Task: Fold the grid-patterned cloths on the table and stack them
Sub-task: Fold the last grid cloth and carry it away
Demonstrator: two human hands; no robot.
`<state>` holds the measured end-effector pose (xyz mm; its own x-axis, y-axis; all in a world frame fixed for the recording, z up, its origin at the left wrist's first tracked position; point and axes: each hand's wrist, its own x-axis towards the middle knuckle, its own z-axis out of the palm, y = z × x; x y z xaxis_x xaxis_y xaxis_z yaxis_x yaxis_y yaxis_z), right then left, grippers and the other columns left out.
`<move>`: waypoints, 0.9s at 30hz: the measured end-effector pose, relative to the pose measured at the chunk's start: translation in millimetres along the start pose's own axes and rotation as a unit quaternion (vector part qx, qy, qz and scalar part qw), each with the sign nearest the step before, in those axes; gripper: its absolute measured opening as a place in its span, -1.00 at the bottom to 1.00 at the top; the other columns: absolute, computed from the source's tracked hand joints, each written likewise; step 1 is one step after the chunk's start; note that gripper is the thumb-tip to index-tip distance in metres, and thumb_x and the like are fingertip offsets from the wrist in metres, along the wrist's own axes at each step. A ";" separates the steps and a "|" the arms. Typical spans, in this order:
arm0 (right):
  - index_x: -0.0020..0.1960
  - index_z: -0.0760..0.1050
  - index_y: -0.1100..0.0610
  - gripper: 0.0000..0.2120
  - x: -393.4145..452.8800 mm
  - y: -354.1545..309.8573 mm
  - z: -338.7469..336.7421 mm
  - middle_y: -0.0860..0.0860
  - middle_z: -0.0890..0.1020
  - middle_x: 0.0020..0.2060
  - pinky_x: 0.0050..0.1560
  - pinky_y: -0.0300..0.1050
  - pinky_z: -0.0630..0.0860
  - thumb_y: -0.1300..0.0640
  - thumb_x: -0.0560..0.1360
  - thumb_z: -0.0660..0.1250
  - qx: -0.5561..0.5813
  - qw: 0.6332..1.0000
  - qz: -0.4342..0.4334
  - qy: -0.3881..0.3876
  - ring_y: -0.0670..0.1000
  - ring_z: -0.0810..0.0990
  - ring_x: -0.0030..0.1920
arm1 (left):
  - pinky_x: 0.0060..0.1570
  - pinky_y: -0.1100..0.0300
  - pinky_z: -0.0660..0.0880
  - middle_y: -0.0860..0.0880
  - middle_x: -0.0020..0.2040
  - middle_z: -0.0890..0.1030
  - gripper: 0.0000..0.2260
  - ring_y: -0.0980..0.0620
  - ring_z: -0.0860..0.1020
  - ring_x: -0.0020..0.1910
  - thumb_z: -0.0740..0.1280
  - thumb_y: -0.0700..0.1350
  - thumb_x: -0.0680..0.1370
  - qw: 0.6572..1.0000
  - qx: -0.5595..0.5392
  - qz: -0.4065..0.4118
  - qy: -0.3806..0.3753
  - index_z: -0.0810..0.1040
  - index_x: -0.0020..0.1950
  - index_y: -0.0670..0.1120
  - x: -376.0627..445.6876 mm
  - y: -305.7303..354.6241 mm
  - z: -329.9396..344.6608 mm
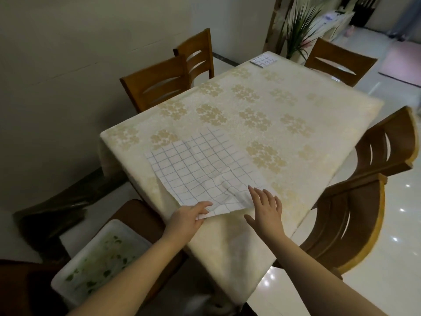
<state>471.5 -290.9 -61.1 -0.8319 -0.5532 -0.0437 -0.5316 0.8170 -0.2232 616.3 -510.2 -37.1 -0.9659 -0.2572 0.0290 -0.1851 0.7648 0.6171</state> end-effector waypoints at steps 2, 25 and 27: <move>0.53 0.21 0.01 -0.26 -9.9 -11.6 4.1 0.04 0.35 0.46 0.47 0.21 0.00 0.01 0.43 0.46 -0.017 0.999 0.030 -0.006 0.16 0.19 0.51 | 0.06 0.20 0.54 0.12 0.05 0.67 -0.71 0.18 0.58 0.02 0.37 -0.15 0.54 1.000 -0.029 -0.010 0.002 0.59 0.24 0.08 -19.1 -9.3 -15.7; 0.03 0.63 0.02 -0.83 -54.9 -28.1 -115.7 -0.14 0.68 -0.17 -0.17 -0.22 0.47 0.00 0.47 0.45 0.037 0.992 -0.105 -0.063 -0.08 0.62 -0.14 | -0.14 0.02 0.54 -0.17 -0.17 0.65 -0.81 -0.12 0.61 -0.15 0.38 0.00 0.55 0.948 -0.236 -0.168 0.132 0.60 -0.09 -0.12 -48.6 -51.4 -89.8; 0.13 0.60 0.06 -0.77 -46.7 -27.7 -113.6 -0.07 0.69 -0.07 -0.14 -0.19 0.43 0.06 0.49 0.43 0.024 0.994 -0.097 -0.052 -0.01 0.62 -0.05 | -0.05 -0.09 0.55 -0.18 -0.14 0.65 -0.77 -0.16 0.62 -0.10 0.35 0.03 0.56 0.937 -0.256 -0.189 0.143 0.59 -0.07 -0.13 -39.4 -54.9 -88.2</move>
<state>507.0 -269.3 57.7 -0.6925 -0.7150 -0.0959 -0.6696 0.6866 -0.2833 680.5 -594.1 -2.8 -0.7474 -0.6561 -0.1039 -0.3234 0.2229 0.9196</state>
